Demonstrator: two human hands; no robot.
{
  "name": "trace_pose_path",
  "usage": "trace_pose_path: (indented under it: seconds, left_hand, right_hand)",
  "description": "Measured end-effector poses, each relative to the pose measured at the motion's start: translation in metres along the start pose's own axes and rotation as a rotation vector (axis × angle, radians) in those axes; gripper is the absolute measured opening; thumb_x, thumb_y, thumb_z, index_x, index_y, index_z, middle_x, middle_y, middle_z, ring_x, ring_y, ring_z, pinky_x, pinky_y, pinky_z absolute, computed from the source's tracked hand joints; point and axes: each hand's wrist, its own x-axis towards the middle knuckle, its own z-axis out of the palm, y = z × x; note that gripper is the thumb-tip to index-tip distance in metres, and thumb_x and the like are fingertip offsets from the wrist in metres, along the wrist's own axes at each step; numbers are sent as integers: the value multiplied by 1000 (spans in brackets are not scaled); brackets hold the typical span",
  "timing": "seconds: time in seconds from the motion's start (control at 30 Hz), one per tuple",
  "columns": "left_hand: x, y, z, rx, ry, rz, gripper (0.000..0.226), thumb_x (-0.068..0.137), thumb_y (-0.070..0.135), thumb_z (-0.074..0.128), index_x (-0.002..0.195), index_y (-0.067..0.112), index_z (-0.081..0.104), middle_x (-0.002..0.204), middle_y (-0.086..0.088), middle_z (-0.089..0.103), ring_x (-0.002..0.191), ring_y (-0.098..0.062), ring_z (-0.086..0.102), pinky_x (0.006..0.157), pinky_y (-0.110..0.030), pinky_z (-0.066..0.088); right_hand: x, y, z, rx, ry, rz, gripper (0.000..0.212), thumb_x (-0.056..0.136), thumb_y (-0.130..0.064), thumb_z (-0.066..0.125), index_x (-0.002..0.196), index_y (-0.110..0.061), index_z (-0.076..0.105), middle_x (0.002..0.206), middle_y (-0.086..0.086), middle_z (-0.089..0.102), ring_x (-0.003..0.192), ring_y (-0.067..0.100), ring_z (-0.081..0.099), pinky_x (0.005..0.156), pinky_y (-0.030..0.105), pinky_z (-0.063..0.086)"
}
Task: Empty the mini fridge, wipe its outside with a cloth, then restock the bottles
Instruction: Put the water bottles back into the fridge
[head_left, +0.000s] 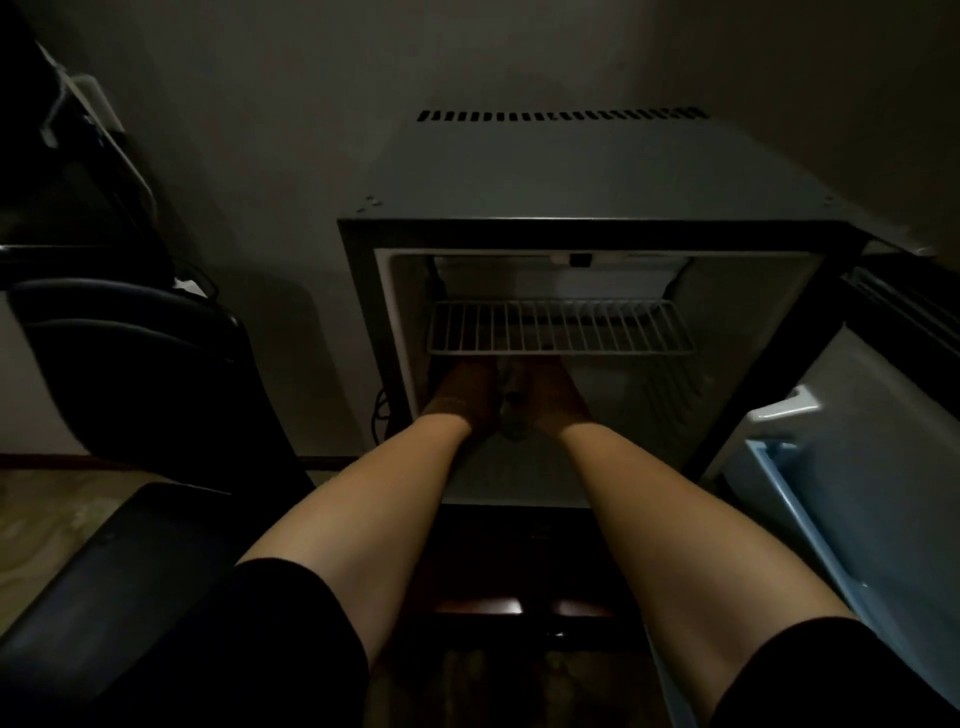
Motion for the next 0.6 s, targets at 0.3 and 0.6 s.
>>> trace_pose_path:
  seconds: [0.3, 0.6]
  left_hand:
    - [-84, 12, -14, 344, -144, -20, 43, 95, 27, 59, 135, 10, 55, 137, -17, 54, 121, -36, 54, 103, -41, 45]
    - [-197, 19, -45, 551, -70, 163, 55, 94, 57, 50, 137, 23, 48, 137, -6, 48, 123, -30, 47, 96, -48, 44]
  right_hand:
    - [-63, -28, -27, -313, -192, 45, 51, 88, -29, 68, 136, -25, 52, 137, 10, 52, 119, 33, 54, 98, 44, 49]
    - [-183, -51, -60, -494, -113, -54, 48, 90, -41, 67, 133, -24, 51, 140, 6, 39, 128, 31, 42, 102, 49, 43]
